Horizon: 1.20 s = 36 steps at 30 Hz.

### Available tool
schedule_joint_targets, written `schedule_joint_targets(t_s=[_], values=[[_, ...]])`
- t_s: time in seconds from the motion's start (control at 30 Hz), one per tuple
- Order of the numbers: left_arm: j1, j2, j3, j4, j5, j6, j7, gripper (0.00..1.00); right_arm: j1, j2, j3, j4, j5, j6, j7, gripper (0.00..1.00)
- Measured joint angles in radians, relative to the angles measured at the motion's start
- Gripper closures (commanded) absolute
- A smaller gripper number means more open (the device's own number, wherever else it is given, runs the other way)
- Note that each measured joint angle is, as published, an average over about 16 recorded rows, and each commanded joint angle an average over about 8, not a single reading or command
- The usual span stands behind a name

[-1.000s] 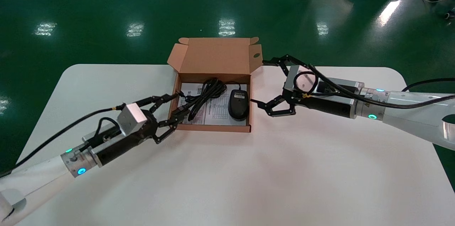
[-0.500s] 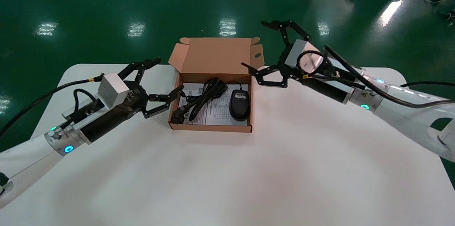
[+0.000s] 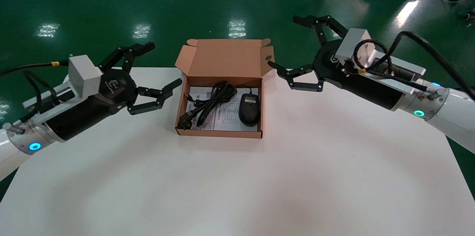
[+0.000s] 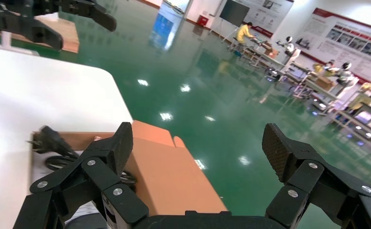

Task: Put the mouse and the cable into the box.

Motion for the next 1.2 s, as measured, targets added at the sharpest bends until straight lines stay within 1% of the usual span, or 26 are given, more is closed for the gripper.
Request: schedule_joint_targets(t_s=[1.2], values=[[0.107,-0.263,0.063,-0.664,-0.089,0.095,-0.690,0.00,-0.268,0.342,0.022,0.715,0.170,-0.107,0.769,0.00]])
